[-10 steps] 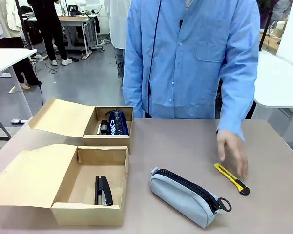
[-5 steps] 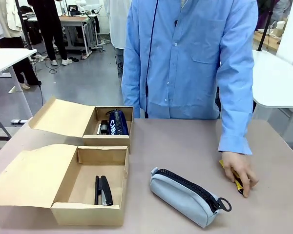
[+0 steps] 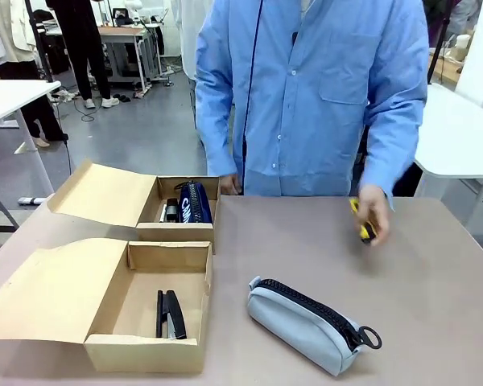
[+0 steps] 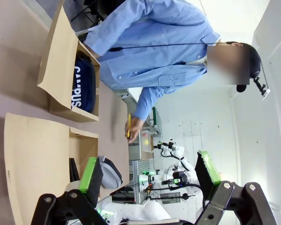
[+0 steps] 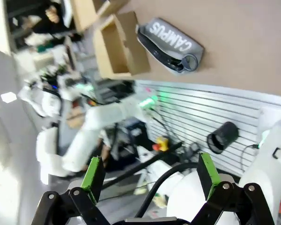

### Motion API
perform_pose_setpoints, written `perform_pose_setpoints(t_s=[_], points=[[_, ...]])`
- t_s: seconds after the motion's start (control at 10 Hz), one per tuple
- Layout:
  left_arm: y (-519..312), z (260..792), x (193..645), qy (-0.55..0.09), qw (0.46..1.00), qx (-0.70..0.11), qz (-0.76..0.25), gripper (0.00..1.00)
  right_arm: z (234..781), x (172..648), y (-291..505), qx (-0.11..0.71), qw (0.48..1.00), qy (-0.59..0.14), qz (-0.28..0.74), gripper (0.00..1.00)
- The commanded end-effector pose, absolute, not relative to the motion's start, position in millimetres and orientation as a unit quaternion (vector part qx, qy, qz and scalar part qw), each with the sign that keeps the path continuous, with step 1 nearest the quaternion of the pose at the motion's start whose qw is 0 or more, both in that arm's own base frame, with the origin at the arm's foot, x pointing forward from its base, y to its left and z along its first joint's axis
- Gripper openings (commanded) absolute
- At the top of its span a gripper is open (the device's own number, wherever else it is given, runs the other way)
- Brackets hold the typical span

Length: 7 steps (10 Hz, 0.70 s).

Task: Place items inside the box.
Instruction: Pick up a Pencil pouch or Stapler and place it inside the Mailer Box closest to the robot.

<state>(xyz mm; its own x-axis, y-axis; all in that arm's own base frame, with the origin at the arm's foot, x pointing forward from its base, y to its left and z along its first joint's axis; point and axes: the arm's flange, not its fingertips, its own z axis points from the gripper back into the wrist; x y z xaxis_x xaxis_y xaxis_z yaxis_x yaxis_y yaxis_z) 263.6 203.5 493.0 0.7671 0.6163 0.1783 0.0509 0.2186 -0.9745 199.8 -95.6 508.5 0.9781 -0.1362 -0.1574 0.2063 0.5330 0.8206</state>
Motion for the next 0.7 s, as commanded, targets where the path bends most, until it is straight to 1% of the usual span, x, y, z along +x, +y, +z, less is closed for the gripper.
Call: perform_pose_setpoints(t_s=[0.0, 0.2, 0.3, 0.4, 0.5, 0.6], points=[[201.9, 493.3, 262.3, -0.289, 0.725, -0.597, 0.185, 1.0, 504.0, 229.3, -60.5, 0.406, 0.913, 0.016, -0.017, 1.0], [201.9, 493.3, 262.3, -0.289, 0.725, -0.597, 0.185, 1.0, 487.5, 252.6, -6.1, 0.362, 0.927, 0.053, 0.086, 1.0], [201.9, 493.3, 262.3, -0.289, 0.725, -0.597, 0.185, 1.0, 483.3, 259.3, 7.5, 0.357, 0.927, 0.059, 0.103, 1.0], [201.9, 493.3, 262.3, -0.289, 0.725, -0.597, 0.185, 1.0, 475.8, 260.8, 27.8, 0.339, 0.929, 0.056, 0.138, 1.0], [201.9, 493.3, 262.3, -0.289, 0.725, -0.597, 0.185, 1.0, 462.8, 263.6, 55.4, 0.307, 0.93, 0.041, 0.196, 1.0], [201.9, 493.3, 262.3, -0.289, 0.725, -0.597, 0.185, 1.0, 441.7, 269.2, 89.3, 0.251, 0.939, 0.014, 0.233, 1.0]])
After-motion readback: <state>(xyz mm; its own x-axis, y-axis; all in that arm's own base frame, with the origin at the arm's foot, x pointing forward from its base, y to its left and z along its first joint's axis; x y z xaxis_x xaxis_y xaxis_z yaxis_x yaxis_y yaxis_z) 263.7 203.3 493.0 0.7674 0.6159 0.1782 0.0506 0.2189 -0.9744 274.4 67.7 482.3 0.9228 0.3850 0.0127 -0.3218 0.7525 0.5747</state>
